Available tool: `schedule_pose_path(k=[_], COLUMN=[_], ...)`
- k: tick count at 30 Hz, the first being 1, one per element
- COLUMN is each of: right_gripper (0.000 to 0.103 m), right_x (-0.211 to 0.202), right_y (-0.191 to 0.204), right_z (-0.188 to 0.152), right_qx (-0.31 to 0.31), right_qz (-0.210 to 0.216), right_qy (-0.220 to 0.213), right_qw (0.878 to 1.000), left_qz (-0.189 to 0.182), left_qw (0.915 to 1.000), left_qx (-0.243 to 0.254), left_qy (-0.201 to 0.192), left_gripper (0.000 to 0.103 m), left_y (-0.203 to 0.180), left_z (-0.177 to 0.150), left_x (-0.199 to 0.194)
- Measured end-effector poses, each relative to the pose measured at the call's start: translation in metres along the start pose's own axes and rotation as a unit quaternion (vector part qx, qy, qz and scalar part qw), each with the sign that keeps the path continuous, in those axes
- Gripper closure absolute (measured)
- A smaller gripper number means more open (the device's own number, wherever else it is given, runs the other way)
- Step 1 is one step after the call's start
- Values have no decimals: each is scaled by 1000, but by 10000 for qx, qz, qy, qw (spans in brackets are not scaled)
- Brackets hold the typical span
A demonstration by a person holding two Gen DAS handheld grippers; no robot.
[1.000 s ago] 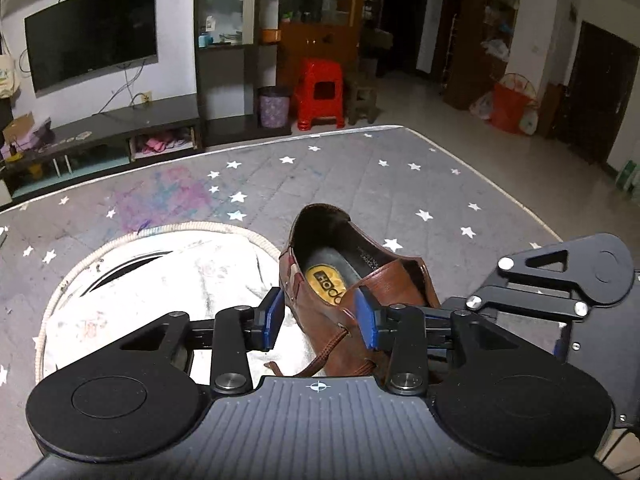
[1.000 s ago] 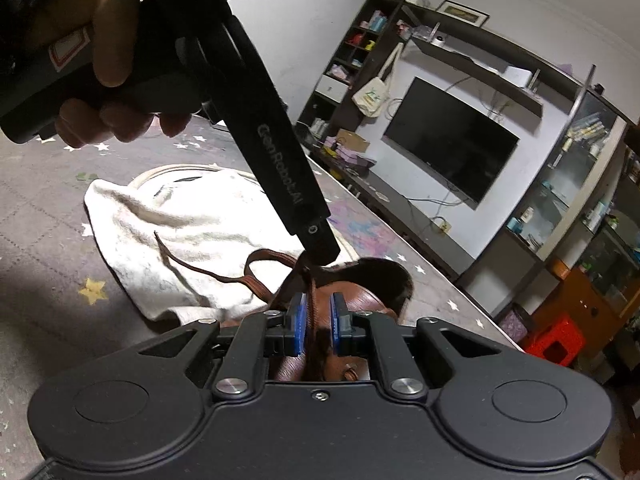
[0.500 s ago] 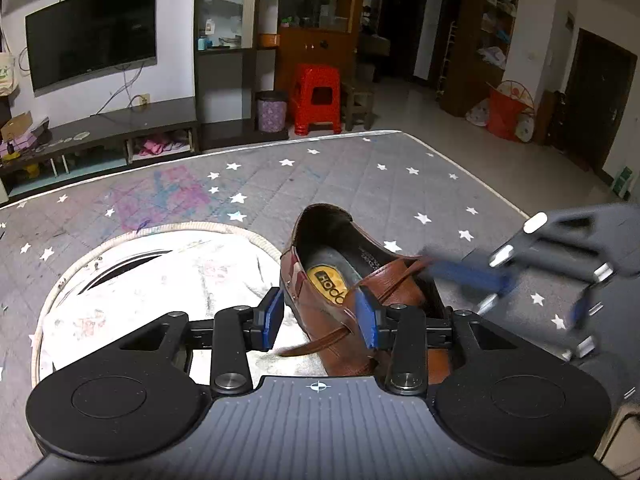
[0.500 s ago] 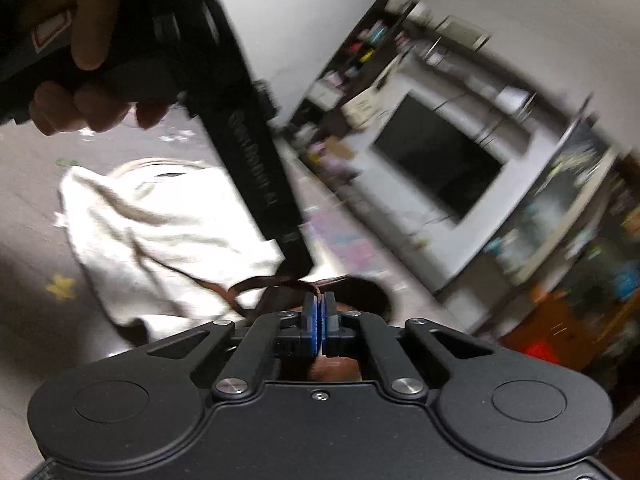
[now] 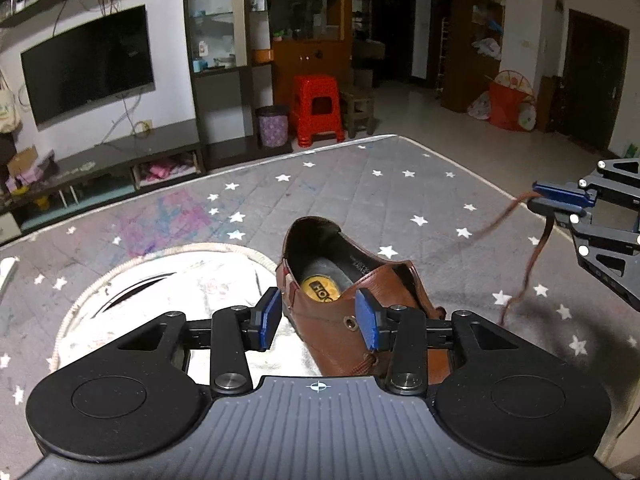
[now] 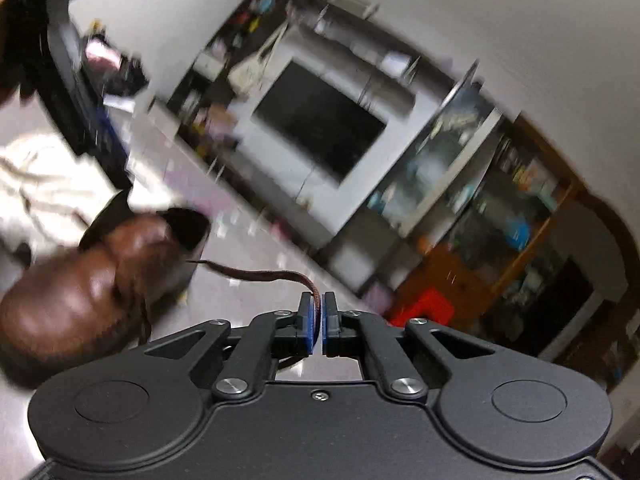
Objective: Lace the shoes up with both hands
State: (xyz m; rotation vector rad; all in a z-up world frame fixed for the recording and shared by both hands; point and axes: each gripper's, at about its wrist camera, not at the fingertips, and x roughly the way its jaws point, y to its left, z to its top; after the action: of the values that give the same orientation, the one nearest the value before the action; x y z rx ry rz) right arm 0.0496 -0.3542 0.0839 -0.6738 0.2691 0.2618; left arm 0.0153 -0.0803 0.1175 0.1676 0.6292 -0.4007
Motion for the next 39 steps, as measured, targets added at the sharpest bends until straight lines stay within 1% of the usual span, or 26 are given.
schedule_pose_path(k=[1, 3, 7, 10, 12, 13, 16, 17, 18, 19, 22, 24, 28, 33, 35, 39], right_gripper=[93, 93, 93, 93, 94, 93, 92, 90, 82, 80, 79, 79, 79, 79, 79, 79], right_x=[1, -1, -2, -3, -3, 0, 4, 5, 7, 8, 12, 10, -2, 4, 14, 34], right_y=[1, 4, 21, 33, 44, 44, 41, 39, 38, 37, 34, 35, 34, 29, 30, 30], right_z=[-3, -7, -5, -3, 3, 5, 3, 3, 2, 2, 0, -5, -8, 10, 16, 25], right_qx=[-42, -83, -218, -318, -415, -445, -588, -636, -683, -731, -875, -1015, -1304, -630, -416, -252], right_qz=[29, 142, 623, 970, 1093, 1063, 1150, 1180, 1209, 1237, 1337, 1580, 1868, 2174, 2319, 2517], right_qy=[78, 93, -12, -86, -111, -103, 89, 153, 216, 280, 476, 633, 647, 150, 57, -53], right_qw=[10000, 9998, 9978, 9947, 9931, 9933, 9916, 9909, 9901, 9892, 9860, 9802, 9716, 9739, 9718, 9675], left_qz=[-29, -130, -400, -549, -615, -632, -689, -718, -736, -750, -777, -789, -820, -791, -805, -828], left_qw=[10000, 9998, 9987, 9972, 9960, 9957, 9948, 9946, 9944, 9942, 9940, 9937, 9933, 9937, 9936, 9932], left_qx=[35, 121, 308, 498, 640, 670, 734, 737, 742, 750, 737, 753, 764, 716, 698, 704], left_qy=[-26, -60, -76, 3, 84, 103, 149, 165, 178, 189, 233, 269, 300, 341, 369, 422], left_gripper=[61, 61, 61, 61, 61, 61, 61, 61, 61, 61, 61, 61, 61, 61, 61, 62], left_y=[-3, -9, -23, -35, -42, -43, -46, -47, -47, -47, -48, -48, -46, -45, -44, -41], left_z=[0, 0, 2, 3, 3, 4, 6, 7, 7, 7, 7, 6, 6, 7, 8, 8], left_x=[-3, -6, -8, -3, 2, 3, 9, 11, 13, 15, 19, 22, 23, 27, 29, 34])
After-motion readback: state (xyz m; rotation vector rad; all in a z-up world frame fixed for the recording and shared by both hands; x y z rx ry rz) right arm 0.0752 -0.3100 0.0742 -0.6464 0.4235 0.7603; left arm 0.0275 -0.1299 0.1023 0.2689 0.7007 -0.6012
